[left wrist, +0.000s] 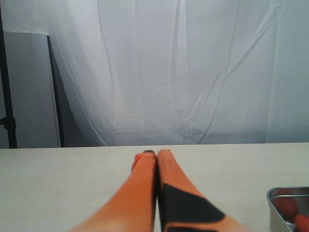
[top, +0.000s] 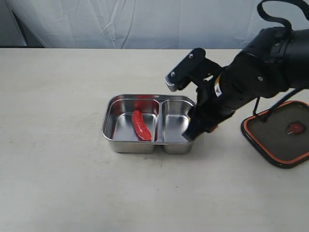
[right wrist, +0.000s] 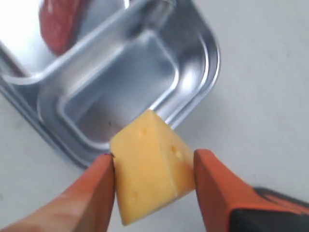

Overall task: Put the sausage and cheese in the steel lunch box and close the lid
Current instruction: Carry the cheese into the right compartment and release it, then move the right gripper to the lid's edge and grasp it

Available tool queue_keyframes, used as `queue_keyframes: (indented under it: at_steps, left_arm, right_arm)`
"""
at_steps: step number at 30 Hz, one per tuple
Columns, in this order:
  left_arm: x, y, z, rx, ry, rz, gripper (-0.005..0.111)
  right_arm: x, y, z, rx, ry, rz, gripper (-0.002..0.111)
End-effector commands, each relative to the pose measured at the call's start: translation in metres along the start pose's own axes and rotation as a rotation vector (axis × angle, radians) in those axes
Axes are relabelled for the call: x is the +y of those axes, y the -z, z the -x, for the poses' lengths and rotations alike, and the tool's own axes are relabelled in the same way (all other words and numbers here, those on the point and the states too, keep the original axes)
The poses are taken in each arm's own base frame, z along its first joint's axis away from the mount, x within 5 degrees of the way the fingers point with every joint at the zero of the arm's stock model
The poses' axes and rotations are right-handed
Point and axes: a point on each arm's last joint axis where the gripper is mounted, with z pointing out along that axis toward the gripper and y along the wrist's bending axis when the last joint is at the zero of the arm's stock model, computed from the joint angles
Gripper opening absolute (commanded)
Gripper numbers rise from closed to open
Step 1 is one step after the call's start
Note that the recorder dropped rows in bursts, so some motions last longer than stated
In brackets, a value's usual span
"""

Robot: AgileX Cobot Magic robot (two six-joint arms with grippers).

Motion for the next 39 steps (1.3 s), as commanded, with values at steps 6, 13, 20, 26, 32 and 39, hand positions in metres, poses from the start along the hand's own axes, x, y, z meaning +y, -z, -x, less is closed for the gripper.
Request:
queue_keyframes:
  at_steps: [6,13,20,26,32,39]
  left_arm:
    - [0.0,0.001,-0.001,-0.003,0.002,-0.008,0.0]
    - [0.0,0.001,-0.001,-0.003,0.002,-0.008,0.0]
    - [-0.001,0.001,-0.001,0.0,0.002,-0.01,0.0]
    - [-0.001,0.001,-0.001,0.0,0.002,-0.01,0.0]
    - [-0.001,0.001,-0.001,0.0,0.002,-0.01,0.0]
    - [-0.001,0.001,-0.001,0.0,0.002,-0.01,0.0]
  right_arm:
    - [0.001,-0.035,0.044,-0.142,-0.195,0.084,-0.001]
    - [0.007,-0.072,0.039,-0.061,-0.247,0.112,-0.001]
    - [0.004,-0.073,0.045,-0.126,-0.344,0.09,0.033]
    - [0.005,-0.071,0.042,-0.091,-0.355,0.094,0.062]
    - [0.002,-0.051,0.042,-0.076,-0.394,0.093,0.058]
    - [-0.016,0.01,0.04,-0.13,-0.425,-0.014,0.058]
